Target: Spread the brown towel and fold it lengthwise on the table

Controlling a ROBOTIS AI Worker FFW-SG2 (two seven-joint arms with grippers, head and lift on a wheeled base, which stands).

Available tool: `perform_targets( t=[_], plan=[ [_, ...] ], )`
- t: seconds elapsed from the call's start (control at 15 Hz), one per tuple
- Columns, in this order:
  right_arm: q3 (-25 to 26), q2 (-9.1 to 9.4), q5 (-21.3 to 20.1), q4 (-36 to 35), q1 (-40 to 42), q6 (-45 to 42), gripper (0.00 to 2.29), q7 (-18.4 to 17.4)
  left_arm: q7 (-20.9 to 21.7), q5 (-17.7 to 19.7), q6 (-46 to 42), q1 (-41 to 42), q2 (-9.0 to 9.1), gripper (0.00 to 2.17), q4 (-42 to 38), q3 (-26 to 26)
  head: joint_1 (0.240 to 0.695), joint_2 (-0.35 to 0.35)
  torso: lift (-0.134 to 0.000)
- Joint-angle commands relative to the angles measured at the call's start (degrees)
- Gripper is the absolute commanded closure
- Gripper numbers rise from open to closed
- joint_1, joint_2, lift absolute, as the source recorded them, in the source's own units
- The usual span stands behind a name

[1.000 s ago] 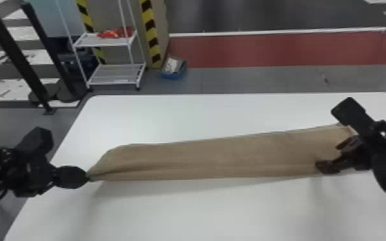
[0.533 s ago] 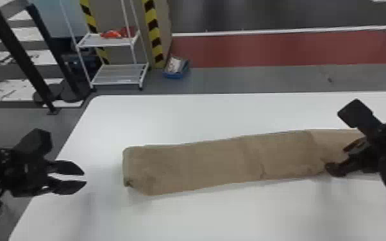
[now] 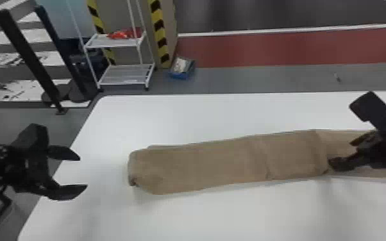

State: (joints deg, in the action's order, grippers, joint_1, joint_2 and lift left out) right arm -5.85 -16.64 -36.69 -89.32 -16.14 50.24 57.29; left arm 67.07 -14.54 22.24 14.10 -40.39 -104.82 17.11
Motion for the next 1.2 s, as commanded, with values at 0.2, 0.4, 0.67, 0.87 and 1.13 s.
perform_targets(
  t=[0.2, 0.4, 0.67, 0.87, 1.13],
  plan=[
    [4.4, -0.06, 3.9, -4.4, 1.5, -0.4, 0.22, -0.2, -0.8, 12.5, 3.4, 3.3, 5.15, 0.21, -6.1, 7.4, 0.695, 0.131, -0.124],
    [9.1, -0.42, 4.1, -4.8, 2.3, -0.2, 0.22, -2.2, -1.3, 18.0, 13.6, 4.1, 8.66, 0.26, -8.1, 8.1, 0.695, 0.097, -0.124],
    [16.7, -2.0, 5.9, -5.3, 4.1, 0.2, 0.22, -2.8, -5.1, 18.6, 12.0, 3.6, 12.62, 0.28, -6.7, 5.3, 0.695, 0.0, -0.124],
    [22.3, -2.79, 8.7, -5.9, 5.2, 0.5, 0.22, -3.1, -10.2, 20.4, 3.0, 5.1, 16.14, 0.53, -6.5, 3.5, 0.695, -0.07, -0.124],
    [24.2, -2.96, 9.8, -7.2, 6.4, 1.1, 0.22, -3.1, -11.7, 19.3, 0.7, 5.9, 16.93, 0.6, -5.1, 0.9, 0.695, -0.163, -0.124]
  ],
)
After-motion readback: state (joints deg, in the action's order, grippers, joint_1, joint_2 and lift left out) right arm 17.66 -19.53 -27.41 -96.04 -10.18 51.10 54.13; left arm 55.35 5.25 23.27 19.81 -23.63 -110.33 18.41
